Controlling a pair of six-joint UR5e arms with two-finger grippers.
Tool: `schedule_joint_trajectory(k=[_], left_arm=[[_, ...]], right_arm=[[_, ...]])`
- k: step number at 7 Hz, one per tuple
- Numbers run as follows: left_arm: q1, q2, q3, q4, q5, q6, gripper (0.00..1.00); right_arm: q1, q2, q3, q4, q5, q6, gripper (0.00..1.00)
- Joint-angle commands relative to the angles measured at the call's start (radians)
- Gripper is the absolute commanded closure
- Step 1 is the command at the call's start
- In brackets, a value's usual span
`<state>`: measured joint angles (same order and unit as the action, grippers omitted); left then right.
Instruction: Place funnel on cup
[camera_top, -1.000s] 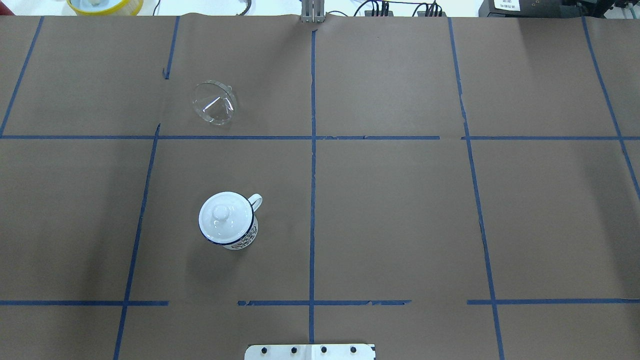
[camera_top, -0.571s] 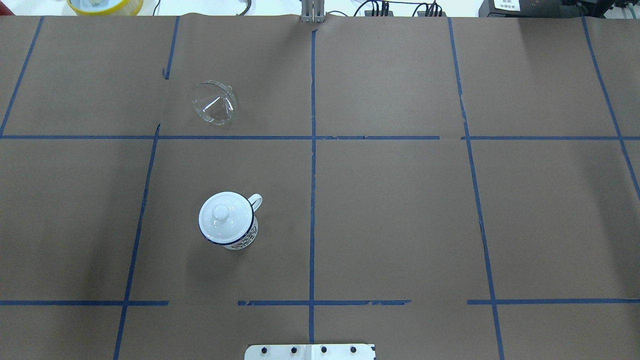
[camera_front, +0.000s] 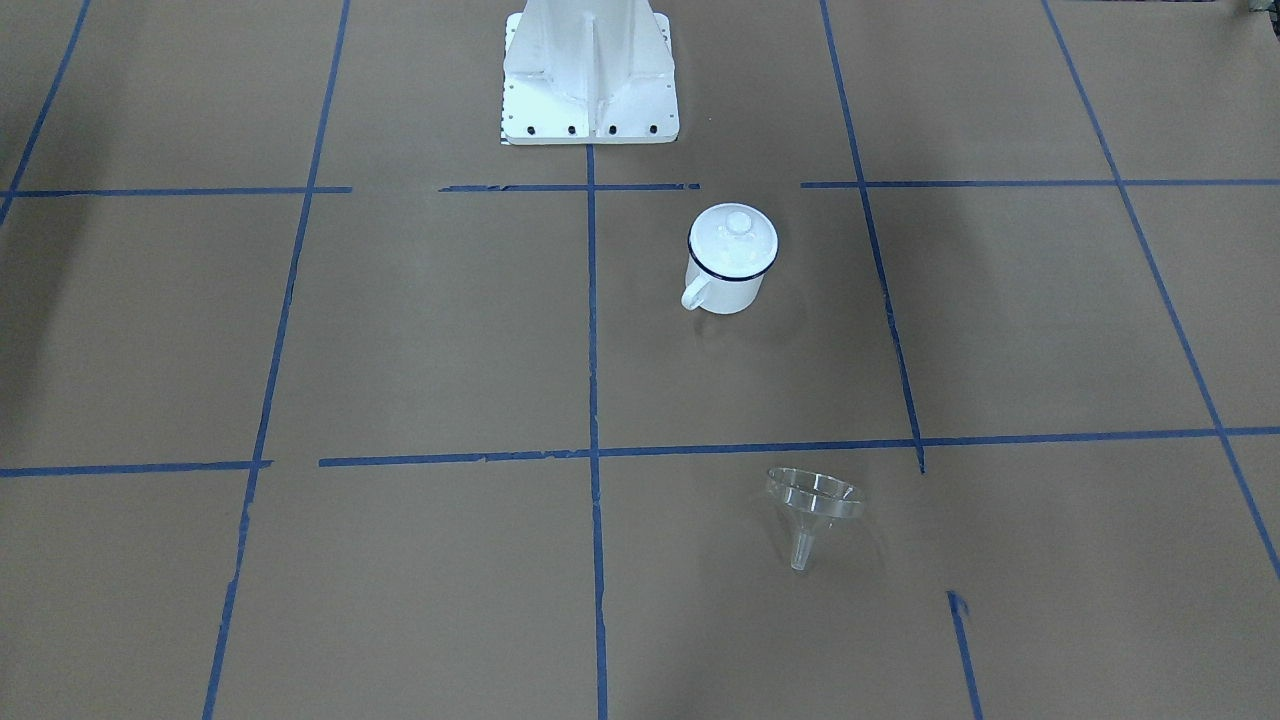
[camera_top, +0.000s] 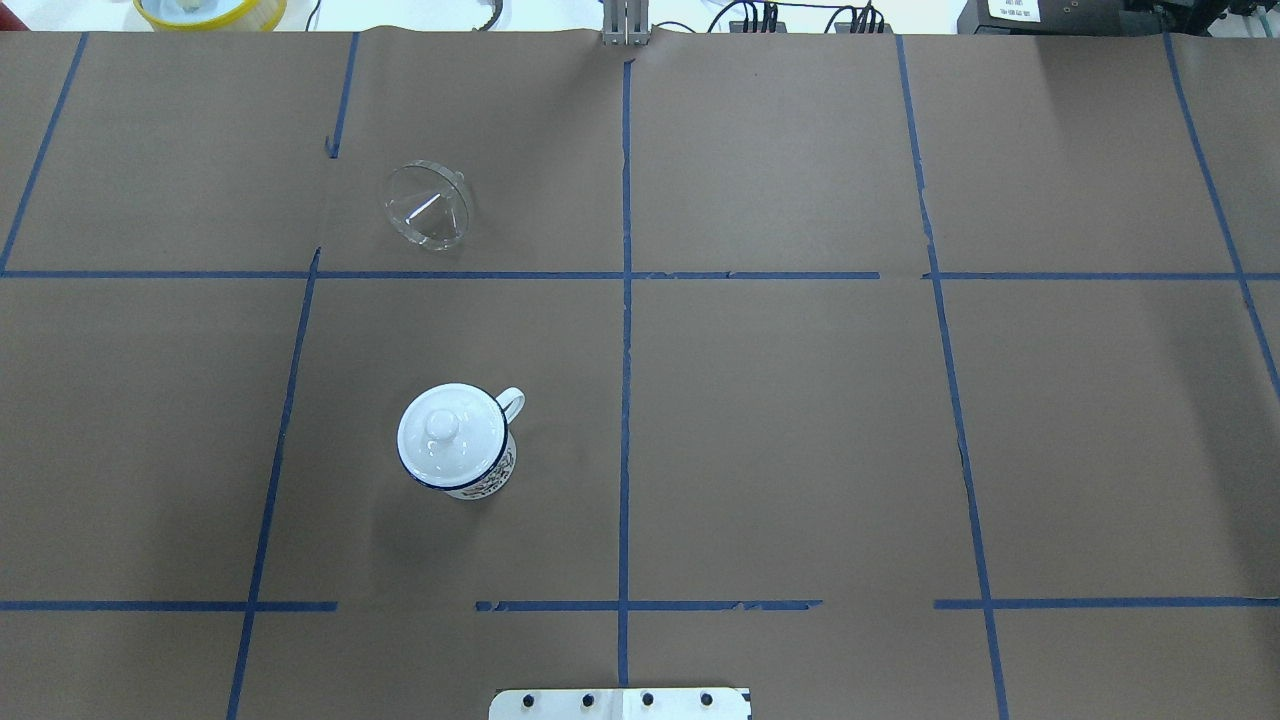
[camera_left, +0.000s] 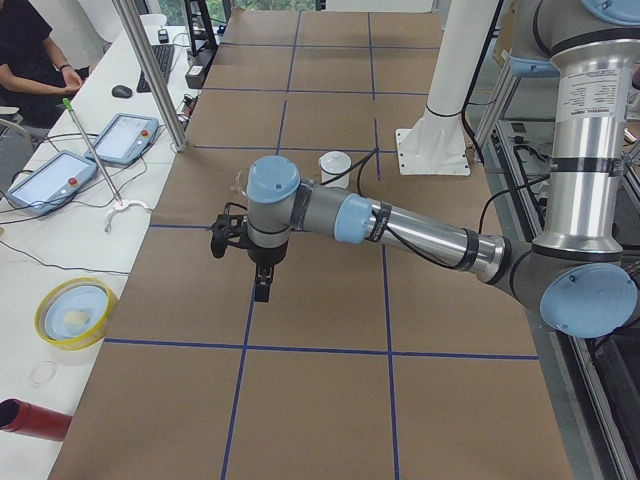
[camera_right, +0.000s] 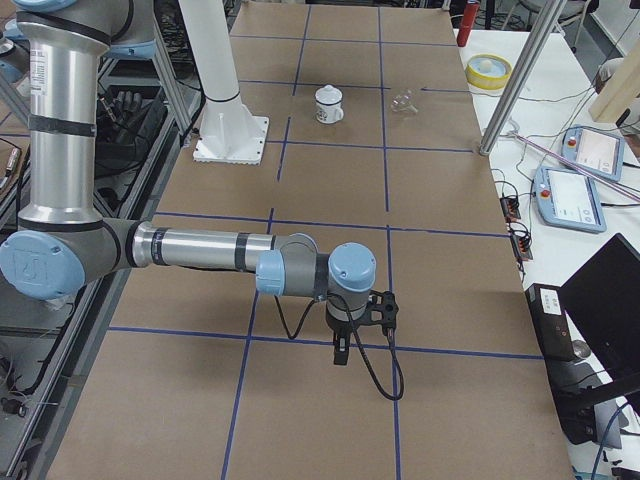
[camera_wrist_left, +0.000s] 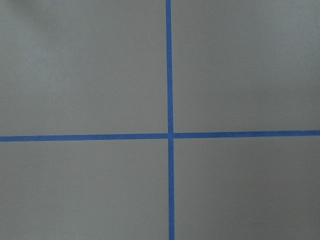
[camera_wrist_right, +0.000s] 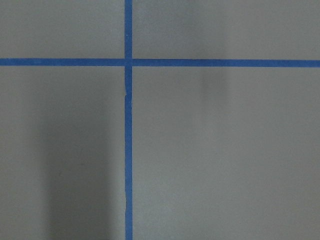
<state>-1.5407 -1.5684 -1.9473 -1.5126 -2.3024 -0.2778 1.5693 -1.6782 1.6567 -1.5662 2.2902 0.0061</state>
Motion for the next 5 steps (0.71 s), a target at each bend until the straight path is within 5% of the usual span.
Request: schedule_joint_trajectory(k=[1, 3, 5], left_arm=[[0.113, -0.005, -0.187, 0.022, 0.0, -0.185, 0.0], [0.312, -0.022, -0.319, 0.015, 0.003, -0.456, 0.0], [0.472, -0.123, -0.344, 0.017, 0.043, -0.685, 0.0]], right_arm=[[0.0, 0.0, -0.001, 0.0, 0.0, 0.0, 0.0], [0.0, 0.0, 0.0, 0.0, 0.0, 0.0, 0.0], [0.0, 0.0, 0.0, 0.0, 0.0, 0.0, 0.0]])
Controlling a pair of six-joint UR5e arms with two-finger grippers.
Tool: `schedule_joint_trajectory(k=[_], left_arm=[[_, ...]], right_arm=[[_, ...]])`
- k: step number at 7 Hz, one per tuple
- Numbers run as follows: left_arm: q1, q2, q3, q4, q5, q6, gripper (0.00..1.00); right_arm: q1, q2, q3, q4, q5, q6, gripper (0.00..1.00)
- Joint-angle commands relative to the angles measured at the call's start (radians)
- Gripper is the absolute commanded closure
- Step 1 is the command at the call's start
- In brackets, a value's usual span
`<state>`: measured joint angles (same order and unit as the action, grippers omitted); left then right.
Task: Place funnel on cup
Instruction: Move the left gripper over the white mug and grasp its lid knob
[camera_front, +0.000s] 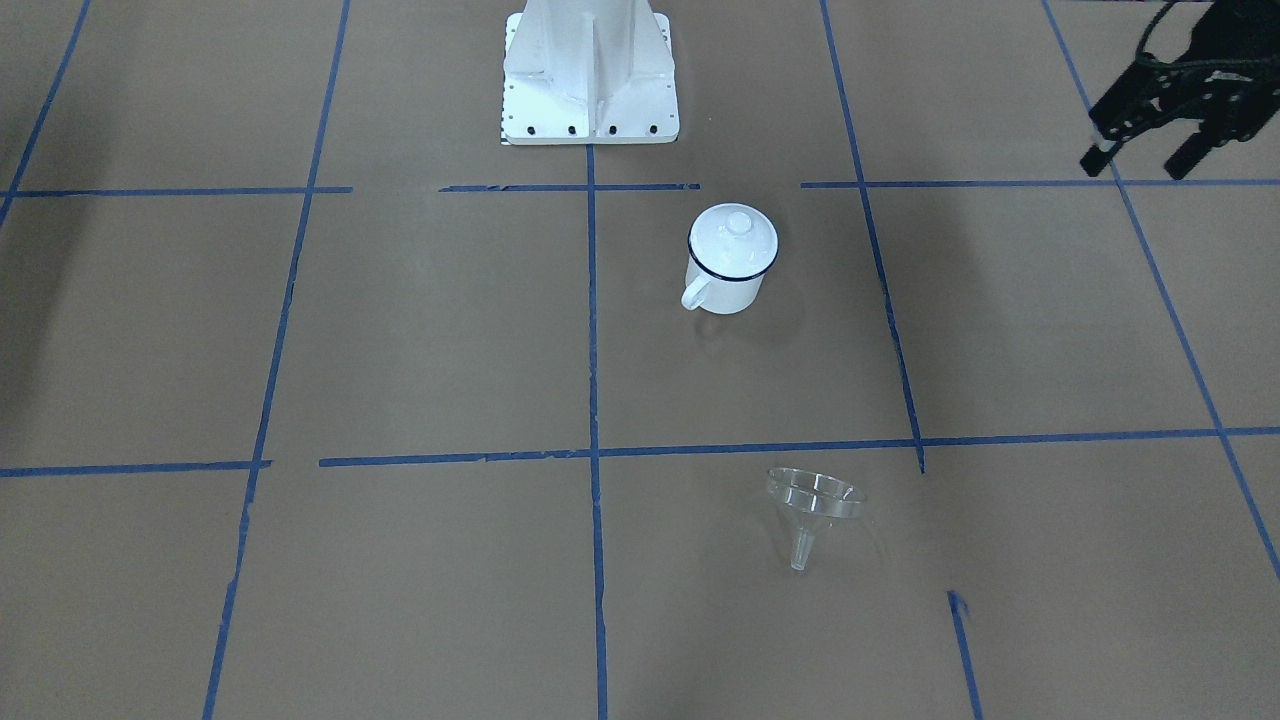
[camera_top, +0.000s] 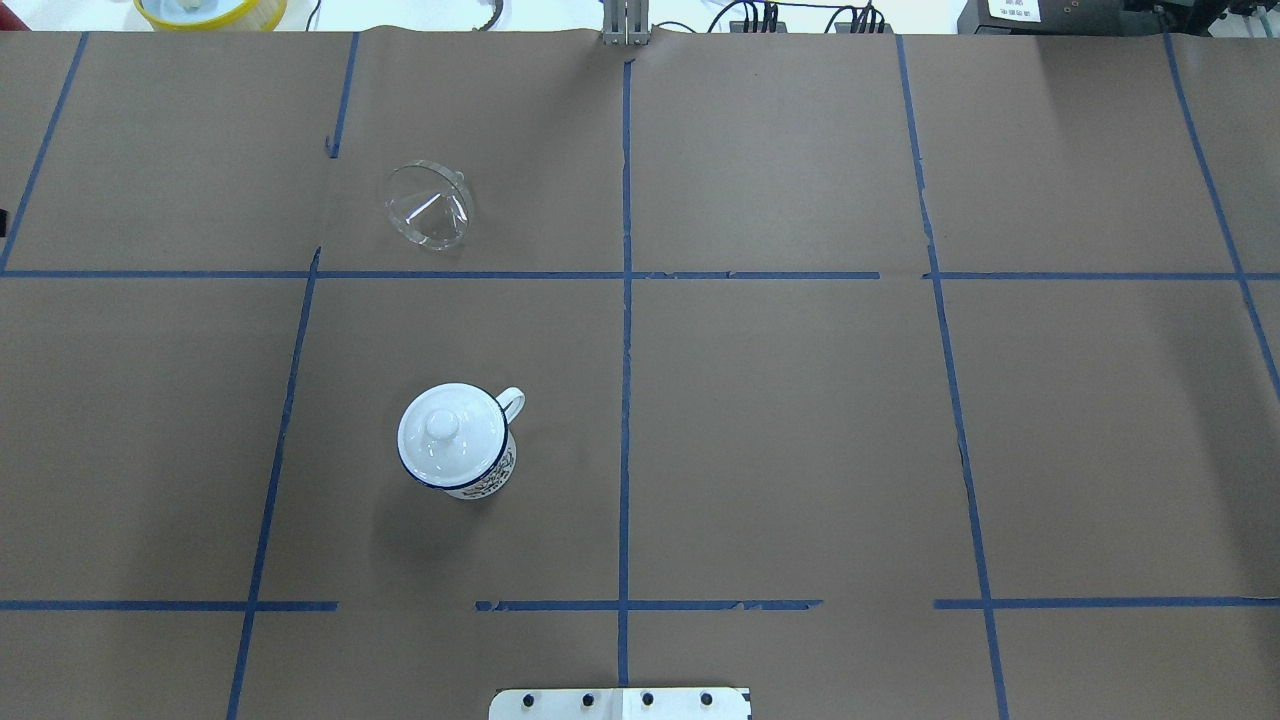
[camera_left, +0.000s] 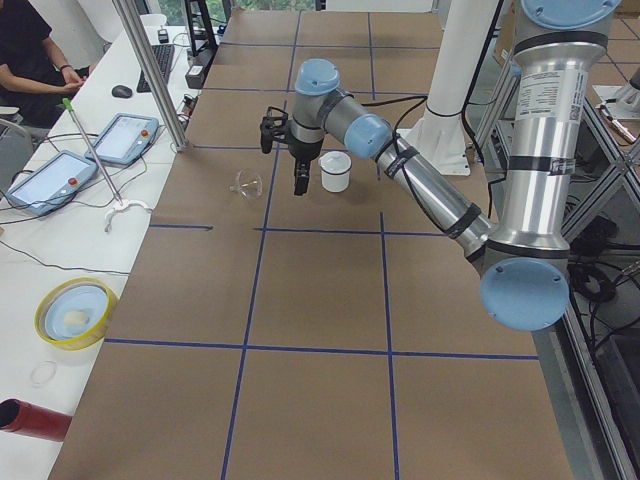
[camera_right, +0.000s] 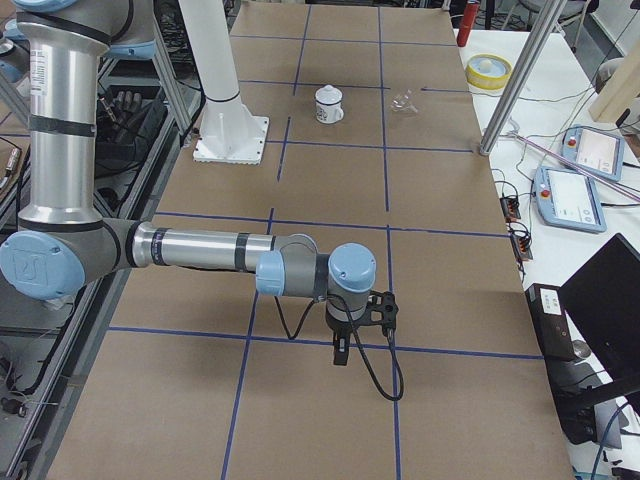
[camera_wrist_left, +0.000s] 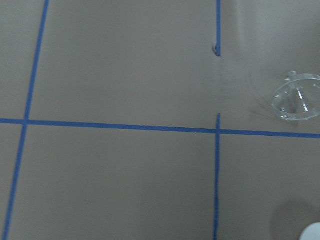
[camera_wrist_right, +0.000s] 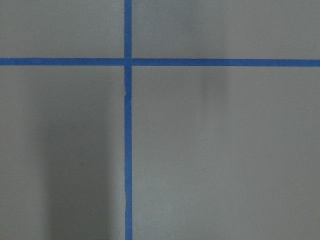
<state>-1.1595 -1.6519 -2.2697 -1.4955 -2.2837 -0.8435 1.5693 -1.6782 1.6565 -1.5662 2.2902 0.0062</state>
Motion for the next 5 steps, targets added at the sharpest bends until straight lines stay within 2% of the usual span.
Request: schedule_joint_trajectory(k=[1, 2, 3, 4, 5], left_arm=[[0.204, -0.11, -0.021, 0.001, 0.132, -0.249, 0.0], [0.301, -0.156, -0.008, 0.004, 0.194, -0.332, 0.0], [0.357, -0.211, -0.001, 0.029, 0.214, -0.36, 0.0], [0.386, -0.276, 0.069, 0.037, 0.216, -0.359, 0.0], [0.465, -0.323, 0.115, 0.043, 0.274, -0.362, 0.0]], right_arm=[[0.0, 0.0, 0.0, 0.0, 0.0, 0.0, 0.0], [0.0, 0.0, 0.0, 0.0, 0.0, 0.0, 0.0], [0.0, 0.0, 0.0, 0.0, 0.0, 0.0, 0.0], [0.0, 0.0, 0.0, 0.0, 0.0, 0.0, 0.0], [0.0, 0.0, 0.0, 0.0, 0.0, 0.0, 0.0]])
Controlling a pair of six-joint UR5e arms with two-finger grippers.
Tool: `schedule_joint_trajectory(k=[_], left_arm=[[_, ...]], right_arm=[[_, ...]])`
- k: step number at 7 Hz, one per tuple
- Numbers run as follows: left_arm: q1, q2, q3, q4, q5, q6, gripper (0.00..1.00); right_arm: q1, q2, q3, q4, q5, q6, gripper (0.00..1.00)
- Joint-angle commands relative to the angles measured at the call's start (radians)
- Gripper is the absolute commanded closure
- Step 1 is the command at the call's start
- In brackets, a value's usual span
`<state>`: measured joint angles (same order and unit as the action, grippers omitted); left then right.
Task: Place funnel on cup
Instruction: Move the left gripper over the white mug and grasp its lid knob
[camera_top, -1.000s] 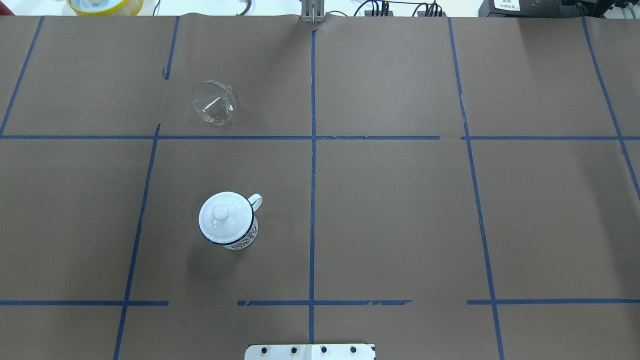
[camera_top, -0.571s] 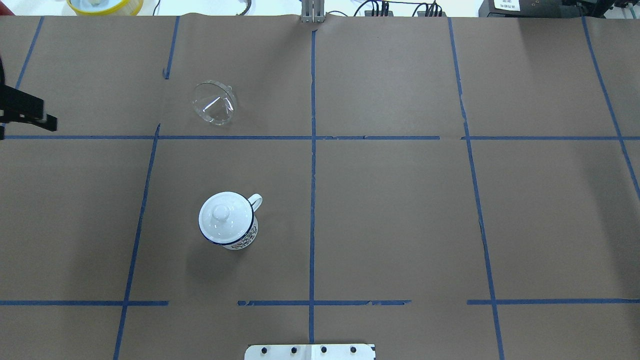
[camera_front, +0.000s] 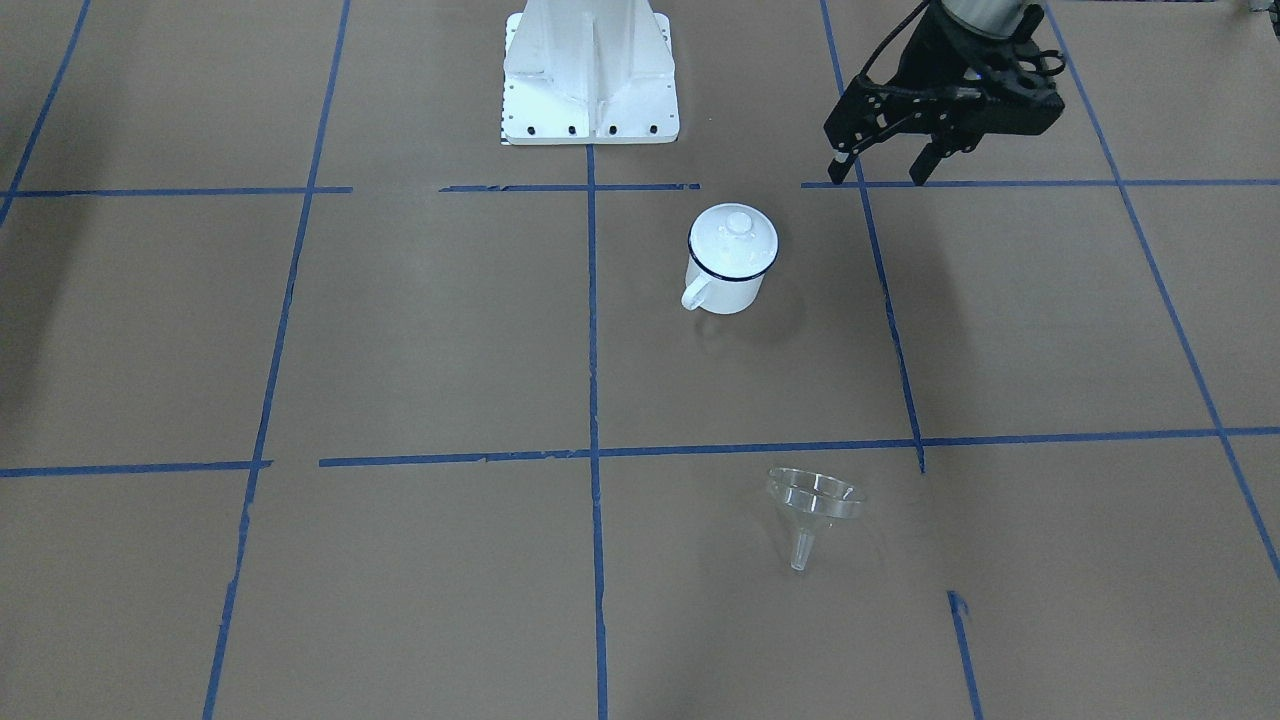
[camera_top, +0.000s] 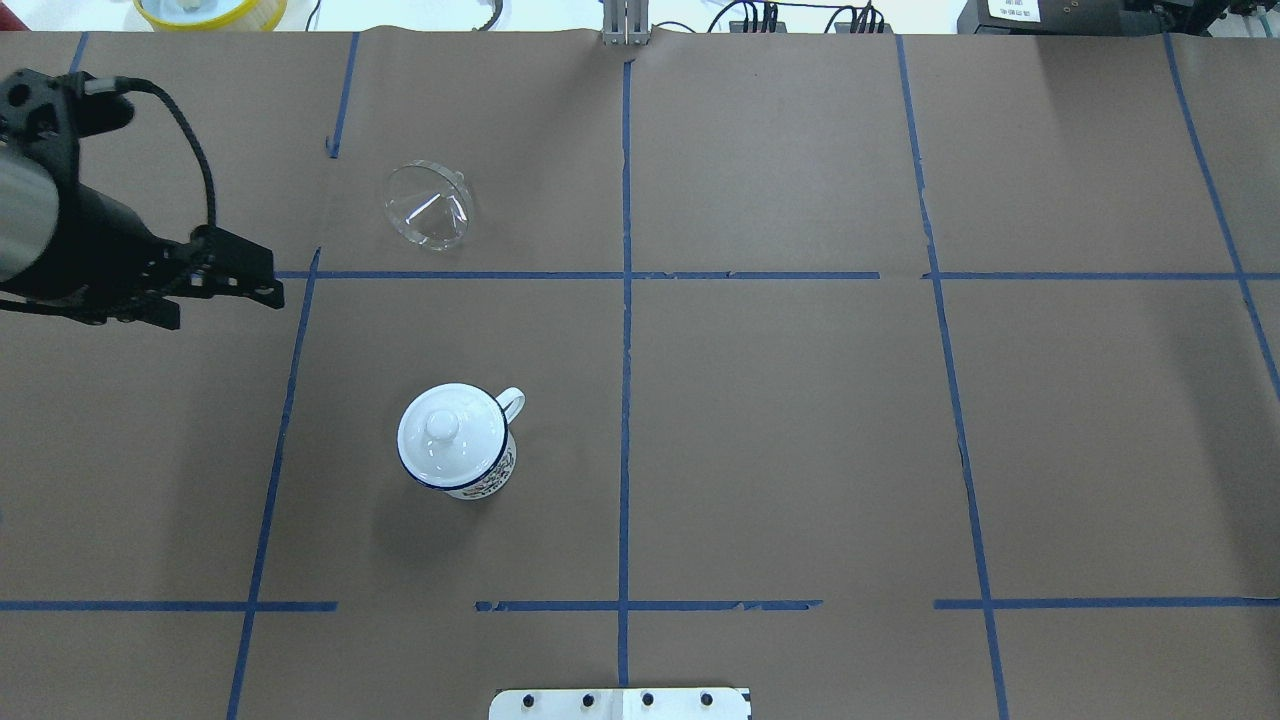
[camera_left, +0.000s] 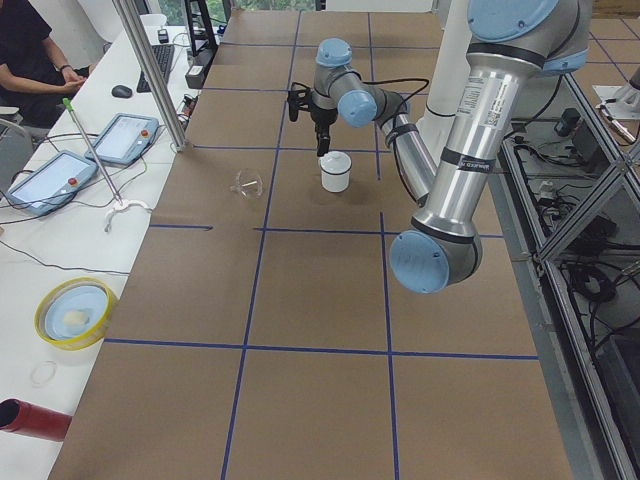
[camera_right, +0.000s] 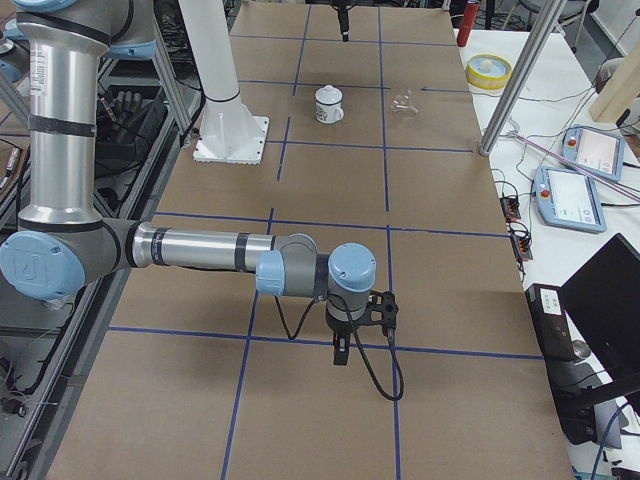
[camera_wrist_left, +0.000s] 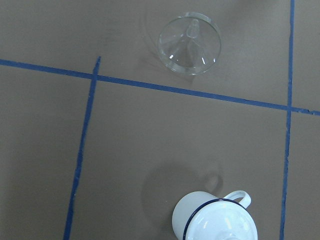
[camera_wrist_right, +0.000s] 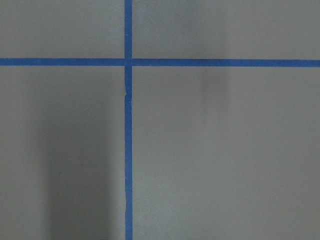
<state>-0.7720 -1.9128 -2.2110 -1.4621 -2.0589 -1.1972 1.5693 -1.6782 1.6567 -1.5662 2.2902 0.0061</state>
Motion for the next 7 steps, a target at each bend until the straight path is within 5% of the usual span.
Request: schedule_joint_trajectory(k=[1, 4, 7], left_arm=[[0.091, -0.089, 0.085, 0.009, 0.09, -0.008, 0.0], [0.199, -0.115, 0.126, 0.026, 0.19, -0.022, 0.0], [0.259, -0.126, 0.151, 0.062, 0.209, -0.03, 0.13]], right_arm=[[0.0, 0.0, 0.0, 0.0, 0.0, 0.0, 0.0], [0.0, 0.0, 0.0, 0.0, 0.0, 0.0, 0.0], [0.0, 0.0, 0.0, 0.0, 0.0, 0.0, 0.0]])
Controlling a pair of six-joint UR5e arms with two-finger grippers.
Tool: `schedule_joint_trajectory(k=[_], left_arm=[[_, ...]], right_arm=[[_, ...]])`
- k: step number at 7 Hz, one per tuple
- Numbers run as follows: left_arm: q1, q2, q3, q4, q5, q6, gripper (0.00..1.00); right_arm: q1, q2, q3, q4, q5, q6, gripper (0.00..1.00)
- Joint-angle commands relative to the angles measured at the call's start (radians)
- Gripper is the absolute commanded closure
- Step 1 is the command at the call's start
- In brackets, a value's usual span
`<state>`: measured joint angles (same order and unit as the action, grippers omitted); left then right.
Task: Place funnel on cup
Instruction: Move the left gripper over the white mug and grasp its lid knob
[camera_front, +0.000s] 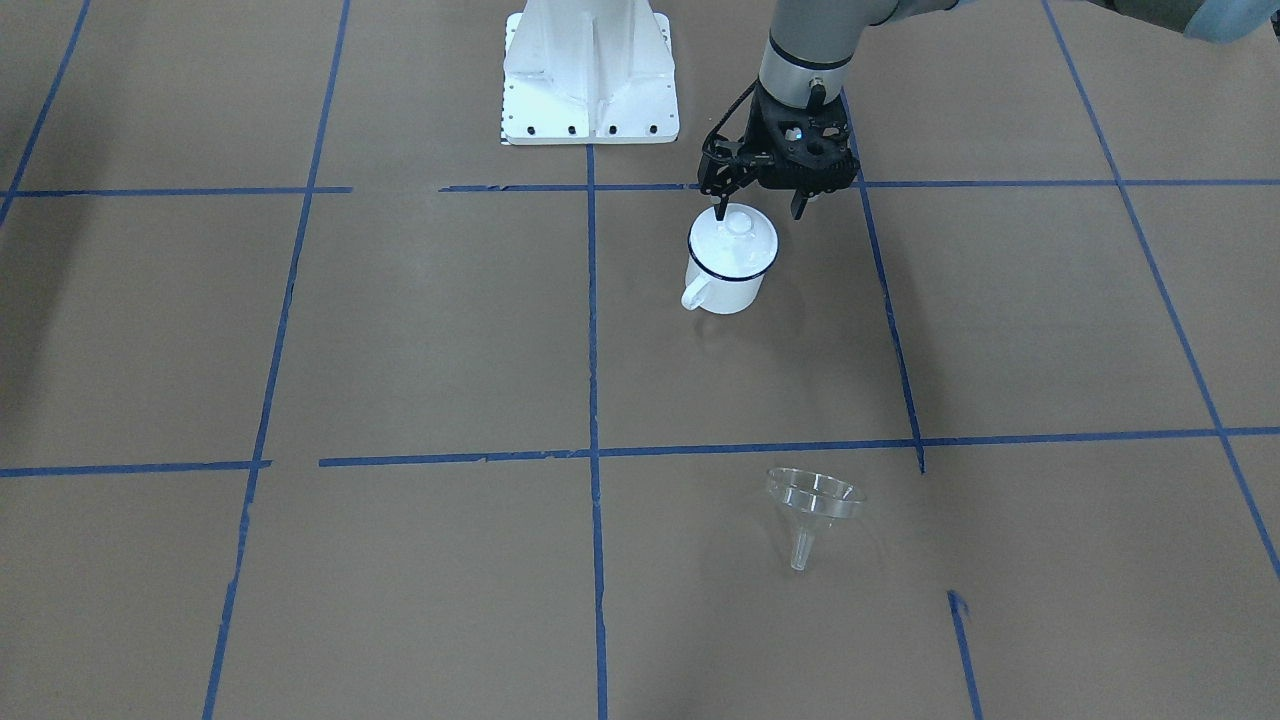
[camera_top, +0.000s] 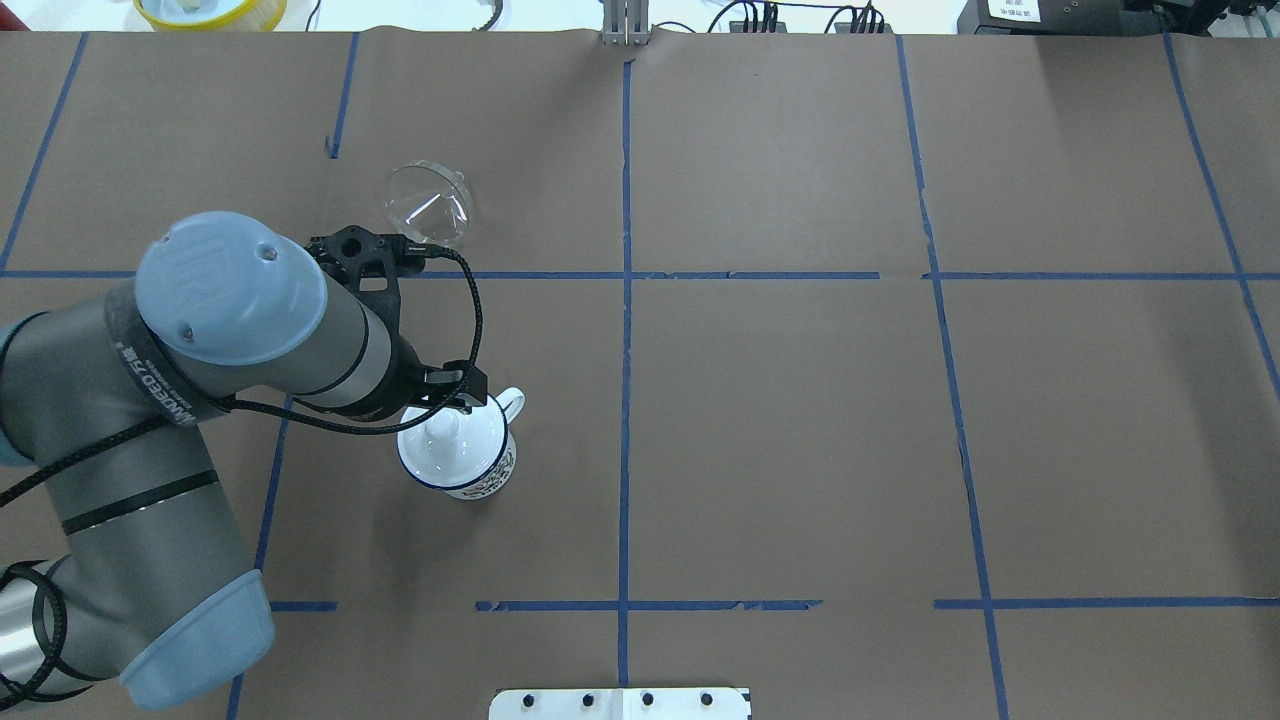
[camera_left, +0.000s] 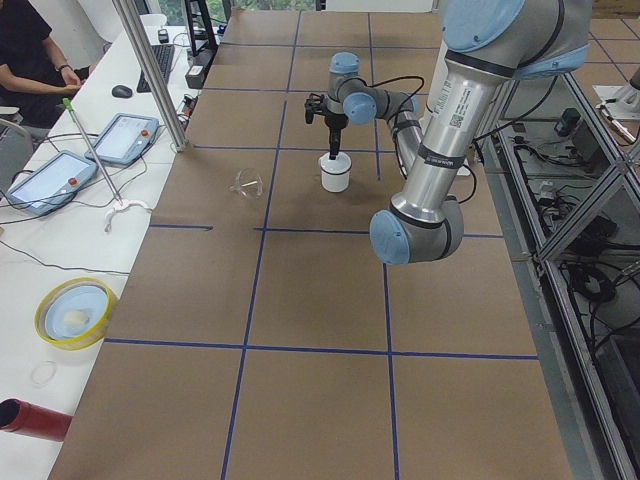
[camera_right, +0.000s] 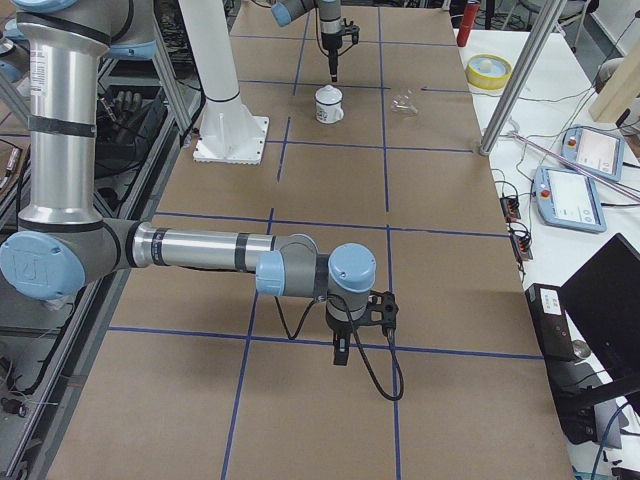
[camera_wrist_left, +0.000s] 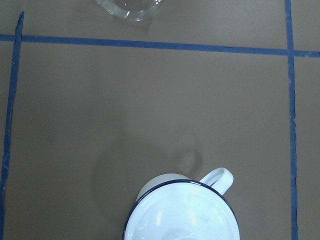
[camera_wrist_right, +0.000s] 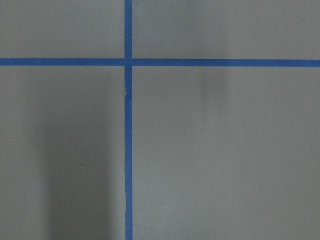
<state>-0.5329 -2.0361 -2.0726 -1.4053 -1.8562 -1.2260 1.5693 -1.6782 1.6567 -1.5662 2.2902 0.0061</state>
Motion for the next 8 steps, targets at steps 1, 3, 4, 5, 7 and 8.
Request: schedule_joint_trajectory(k=[1, 3, 4, 5, 7, 8], left_arm=[[0.022, -0.006, 0.019, 0.003, 0.006, -0.001, 0.18], [0.022, -0.035, 0.051, 0.003, 0.006, -0.001, 0.26], [0.024, -0.038, 0.061, 0.0, 0.006, 0.0, 0.29], [0.024, -0.038, 0.068, -0.001, 0.006, 0.0, 0.3], [0.024, -0.036, 0.069, -0.001, 0.006, 0.0, 0.33], [0.024, -0.036, 0.068, -0.001, 0.005, 0.0, 0.36]], right_arm=[[0.0, 0.0, 0.0, 0.0, 0.0, 0.0, 0.0], [0.0, 0.0, 0.0, 0.0, 0.0, 0.0, 0.0], [0.0, 0.0, 0.0, 0.0, 0.0, 0.0, 0.0], [0.0, 0.0, 0.0, 0.0, 0.0, 0.0, 0.0], [0.0, 0.0, 0.0, 0.0, 0.0, 0.0, 0.0], [0.0, 0.0, 0.0, 0.0, 0.0, 0.0, 0.0]])
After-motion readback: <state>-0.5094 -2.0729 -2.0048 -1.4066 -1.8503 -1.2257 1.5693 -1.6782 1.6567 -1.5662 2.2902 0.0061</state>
